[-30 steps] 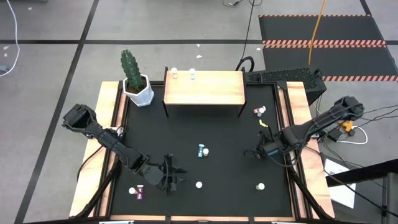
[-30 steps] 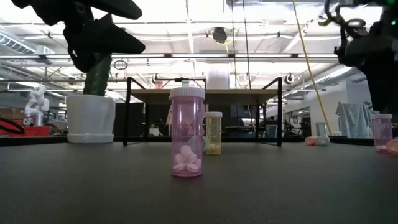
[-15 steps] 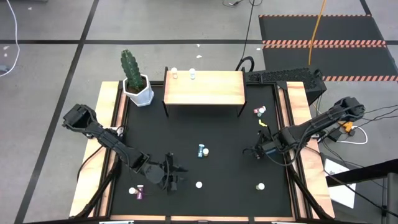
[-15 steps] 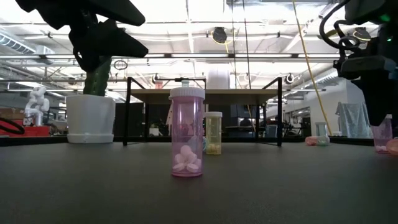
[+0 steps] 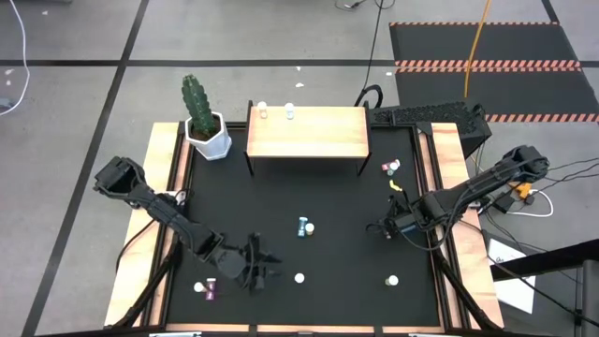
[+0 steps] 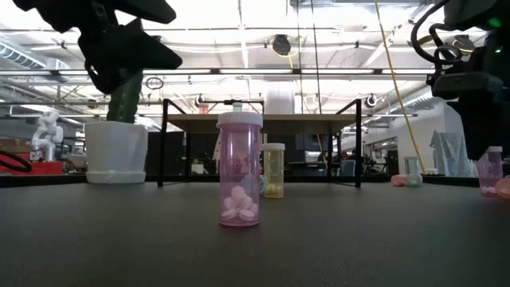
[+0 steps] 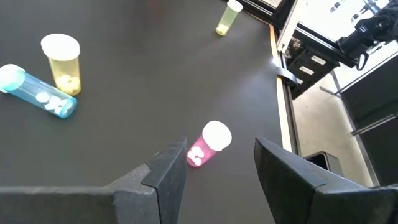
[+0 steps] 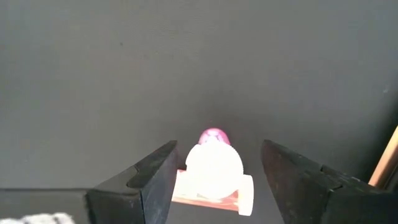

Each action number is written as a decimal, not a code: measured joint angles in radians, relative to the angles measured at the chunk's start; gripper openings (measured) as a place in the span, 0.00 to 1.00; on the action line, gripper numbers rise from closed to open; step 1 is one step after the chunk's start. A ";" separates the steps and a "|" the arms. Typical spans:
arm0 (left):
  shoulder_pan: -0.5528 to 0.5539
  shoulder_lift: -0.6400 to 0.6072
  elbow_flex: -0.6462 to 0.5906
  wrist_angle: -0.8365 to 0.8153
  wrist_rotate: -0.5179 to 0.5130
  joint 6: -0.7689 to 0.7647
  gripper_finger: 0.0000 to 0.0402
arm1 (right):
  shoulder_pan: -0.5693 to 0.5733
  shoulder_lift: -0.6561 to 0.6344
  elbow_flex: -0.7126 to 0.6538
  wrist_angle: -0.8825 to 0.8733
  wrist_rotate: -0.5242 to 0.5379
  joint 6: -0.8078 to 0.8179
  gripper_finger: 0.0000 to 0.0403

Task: Pick and place medicine bottles onto shelf by color
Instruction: Put the top pink pill bottle on the shelf

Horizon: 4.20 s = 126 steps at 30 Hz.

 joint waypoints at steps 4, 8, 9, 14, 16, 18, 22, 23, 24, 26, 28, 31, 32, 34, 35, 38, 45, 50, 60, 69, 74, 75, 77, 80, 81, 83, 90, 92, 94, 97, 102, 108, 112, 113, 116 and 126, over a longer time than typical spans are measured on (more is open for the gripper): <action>-0.012 0.000 0.000 0.000 0.000 -0.001 0.46 | 0.025 0.000 0.000 0.011 -0.001 0.040 0.56; -0.019 0.000 0.000 0.000 0.000 0.000 0.46 | 0.066 0.000 0.000 0.011 -0.002 0.084 0.56; -0.018 0.000 0.000 0.000 0.000 0.001 0.46 | 0.076 0.000 0.000 0.011 -0.002 0.094 0.56; -0.018 0.000 0.000 0.000 0.000 0.006 0.46 | 0.102 0.000 0.000 -0.003 0.023 0.110 0.56; -0.018 0.000 0.000 0.000 -0.001 0.022 0.46 | 0.097 0.000 0.000 -0.012 0.050 0.100 0.56; -0.014 0.000 0.000 0.000 -0.001 0.033 0.46 | 0.084 0.000 0.000 -0.019 0.055 0.093 0.56; -0.008 0.000 0.000 0.008 -0.001 0.038 0.46 | 0.065 0.000 0.000 -0.022 0.056 0.057 0.56; -0.007 0.000 0.000 0.010 -0.001 0.042 0.46 | 0.060 0.000 0.000 -0.024 0.053 0.049 0.55; -0.006 0.000 0.000 0.010 -0.001 0.042 0.46 | 0.055 0.000 0.000 -0.023 0.049 0.046 0.55; -0.005 0.000 0.000 0.010 -0.001 0.042 0.46 | 0.052 0.000 0.000 -0.022 0.029 0.044 0.52; -0.005 0.000 0.000 0.010 -0.008 0.034 0.46 | 0.053 0.000 0.000 -0.021 0.025 0.042 0.48; 0.001 0.000 0.000 0.009 -0.011 0.019 0.46 | 0.053 0.000 0.000 -0.020 0.024 0.036 0.38; 0.004 0.000 0.000 0.008 -0.011 0.018 0.46 | 0.053 0.000 0.000 -0.020 0.024 0.033 0.35; 0.010 0.000 0.000 0.008 -0.011 0.017 0.46 | 0.053 0.000 0.000 -0.016 0.023 0.024 0.29; 0.013 0.000 0.000 0.009 -0.011 0.018 0.46 | 0.053 0.000 0.000 -0.006 0.021 0.019 0.27; 0.018 -0.014 0.000 0.008 -0.011 0.006 0.46 | 0.053 -0.006 0.000 0.057 -0.013 0.000 0.25; 0.040 -0.084 0.000 0.015 -0.017 0.065 0.47 | 0.053 -0.006 0.106 0.200 -0.028 -0.079 0.29; 0.131 -0.096 0.000 0.026 0.025 0.038 0.57 | 0.039 0.008 0.217 0.350 0.035 -0.220 0.27; 0.288 -0.086 0.075 0.172 0.235 0.224 0.77 | -0.031 0.219 0.491 0.497 -0.008 -0.532 0.27; 0.334 -0.064 0.222 -0.048 0.305 0.338 0.70 | -0.078 0.352 0.699 0.505 -0.109 -0.740 0.27; 0.349 -0.063 0.223 -0.046 0.352 0.341 0.63 | -0.094 0.356 0.728 0.507 -0.110 -0.781 0.27; 0.352 -0.063 0.223 -0.042 0.358 0.342 0.62 | -0.098 0.354 0.731 0.509 -0.110 -0.785 0.27; 0.358 -0.061 0.223 -0.042 0.360 0.341 0.60 | -0.106 0.349 0.732 0.516 -0.109 -0.792 0.27; 0.371 -0.057 0.222 -0.041 0.362 0.340 0.58 | -0.116 0.348 0.733 0.541 -0.120 -0.801 0.27; 0.375 -0.057 0.222 -0.039 0.368 0.340 0.58 | -0.119 0.349 0.733 0.544 -0.135 -0.806 0.27; 0.384 -0.057 0.222 -0.035 0.386 0.338 0.57 | -0.126 0.351 0.733 0.564 -0.157 -0.819 0.27; 0.396 -0.057 0.222 -0.043 0.438 0.342 0.45 | -0.137 0.354 0.733 0.572 -0.161 -0.853 0.27; 0.395 -0.057 0.222 -0.044 0.455 0.342 0.38 | -0.137 0.355 0.733 0.572 -0.160 -0.862 0.27; 0.395 -0.057 0.222 -0.044 0.463 0.342 0.32 | -0.137 0.355 0.733 0.572 -0.161 -0.872 0.27; 0.396 -0.057 0.222 -0.042 0.463 0.342 0.23 | -0.137 0.354 0.733 0.571 -0.161 -0.876 0.27; 0.399 -0.057 0.222 -0.034 0.465 0.340 0.23 | -0.137 0.353 0.733 0.569 -0.160 -0.884 0.29; 0.399 -0.056 0.222 -0.019 0.464 0.342 0.31 | -0.137 0.353 0.733 0.568 -0.159 -0.892 0.32; 0.399 -0.056 0.222 0.016 0.462 0.335 0.26 | -0.137 0.347 0.732 0.593 -0.130 -0.930 0.35; 0.399 -0.056 0.222 0.030 0.462 0.334 0.25 | -0.137 0.341 0.732 0.600 -0.128 -0.942 0.36; 0.399 -0.056 0.222 0.083 0.462 0.333 0.23 | -0.137 0.307 0.732 0.626 -0.108 -0.974 0.40; 0.404 -0.056 0.222 0.304 0.461 0.413 0.28 | -0.133 0.126 0.732 0.702 0.052 -1.086 0.54</action>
